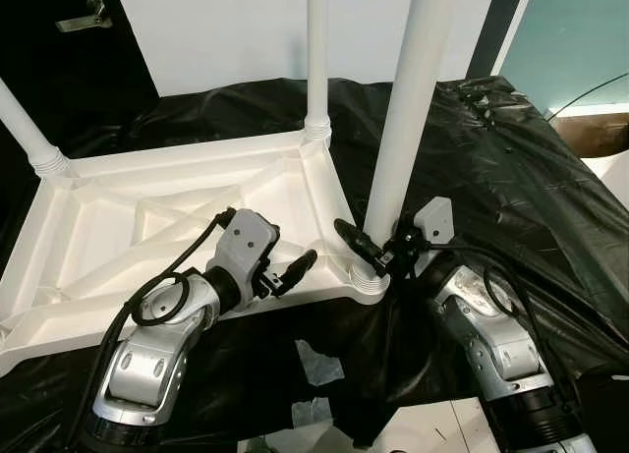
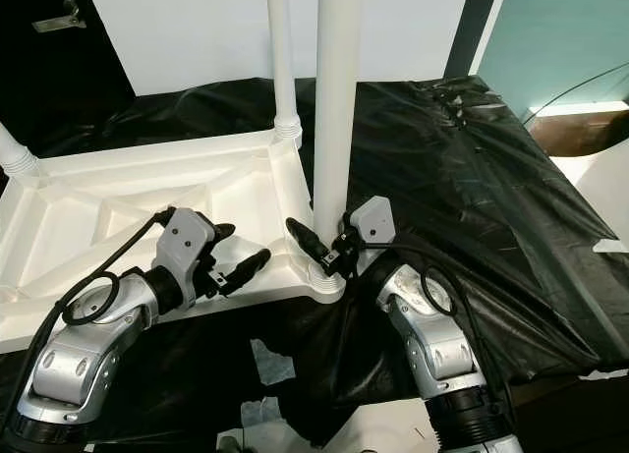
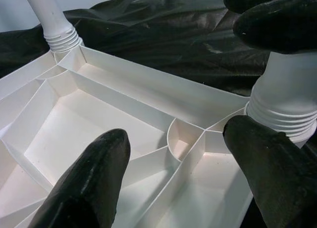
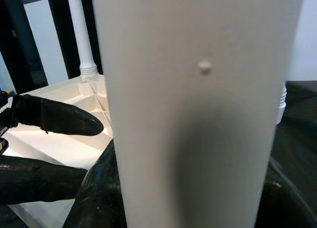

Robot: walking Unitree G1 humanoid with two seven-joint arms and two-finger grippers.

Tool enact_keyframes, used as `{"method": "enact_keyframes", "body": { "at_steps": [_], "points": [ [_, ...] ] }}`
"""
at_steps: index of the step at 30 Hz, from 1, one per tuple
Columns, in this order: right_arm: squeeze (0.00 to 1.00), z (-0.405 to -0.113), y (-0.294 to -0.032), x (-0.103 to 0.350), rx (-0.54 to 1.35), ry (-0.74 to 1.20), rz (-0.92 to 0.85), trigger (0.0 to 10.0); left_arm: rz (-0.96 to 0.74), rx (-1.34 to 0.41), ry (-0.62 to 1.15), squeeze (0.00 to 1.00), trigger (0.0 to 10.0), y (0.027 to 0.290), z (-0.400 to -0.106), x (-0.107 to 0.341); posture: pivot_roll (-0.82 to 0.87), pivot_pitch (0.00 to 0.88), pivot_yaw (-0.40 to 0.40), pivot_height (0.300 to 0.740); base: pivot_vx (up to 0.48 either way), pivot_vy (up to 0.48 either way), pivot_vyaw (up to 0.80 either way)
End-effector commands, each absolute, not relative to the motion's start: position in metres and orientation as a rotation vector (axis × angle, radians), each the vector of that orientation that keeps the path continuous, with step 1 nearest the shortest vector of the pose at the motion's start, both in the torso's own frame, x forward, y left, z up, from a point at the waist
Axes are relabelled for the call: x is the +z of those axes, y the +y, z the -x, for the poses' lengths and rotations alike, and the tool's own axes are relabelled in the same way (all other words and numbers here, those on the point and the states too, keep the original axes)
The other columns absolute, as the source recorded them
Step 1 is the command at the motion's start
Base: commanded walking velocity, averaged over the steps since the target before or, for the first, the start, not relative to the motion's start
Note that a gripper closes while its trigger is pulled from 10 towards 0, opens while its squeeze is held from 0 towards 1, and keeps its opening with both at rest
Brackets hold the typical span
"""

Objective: Building children table

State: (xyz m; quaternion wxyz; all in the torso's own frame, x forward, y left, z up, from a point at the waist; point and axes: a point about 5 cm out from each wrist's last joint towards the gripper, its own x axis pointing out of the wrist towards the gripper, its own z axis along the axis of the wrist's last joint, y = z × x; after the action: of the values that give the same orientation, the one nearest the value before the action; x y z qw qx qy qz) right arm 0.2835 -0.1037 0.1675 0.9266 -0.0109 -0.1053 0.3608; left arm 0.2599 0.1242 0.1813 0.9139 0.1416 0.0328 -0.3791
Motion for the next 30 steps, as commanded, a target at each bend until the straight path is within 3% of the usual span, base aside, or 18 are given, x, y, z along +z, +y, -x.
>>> {"method": "enact_keyframes", "body": {
  "at_steps": [1,8,30],
  "points": [
    [0.00,-0.2819,-0.1084,0.1326,0.693,-0.036,0.036,10.0,-0.289,-0.761,0.064,0.00,10.0,0.1243,-0.2588,0.1819,0.12,0.093,0.010,0.740,0.000,0.000,0.00],
    [0.00,-0.2833,-0.1081,0.1348,0.418,-0.083,0.019,10.0,-0.288,-0.755,0.064,0.00,10.0,0.1247,-0.2567,0.1815,0.12,0.092,0.000,0.740,0.000,0.000,0.00],
    [0.00,-0.2811,-0.1108,0.1387,0.345,-0.098,-0.011,10.0,-0.296,-0.774,0.071,0.00,10.0,0.1224,-0.2570,0.1815,0.12,0.072,0.018,0.740,0.000,0.000,0.00]
  ]
}}
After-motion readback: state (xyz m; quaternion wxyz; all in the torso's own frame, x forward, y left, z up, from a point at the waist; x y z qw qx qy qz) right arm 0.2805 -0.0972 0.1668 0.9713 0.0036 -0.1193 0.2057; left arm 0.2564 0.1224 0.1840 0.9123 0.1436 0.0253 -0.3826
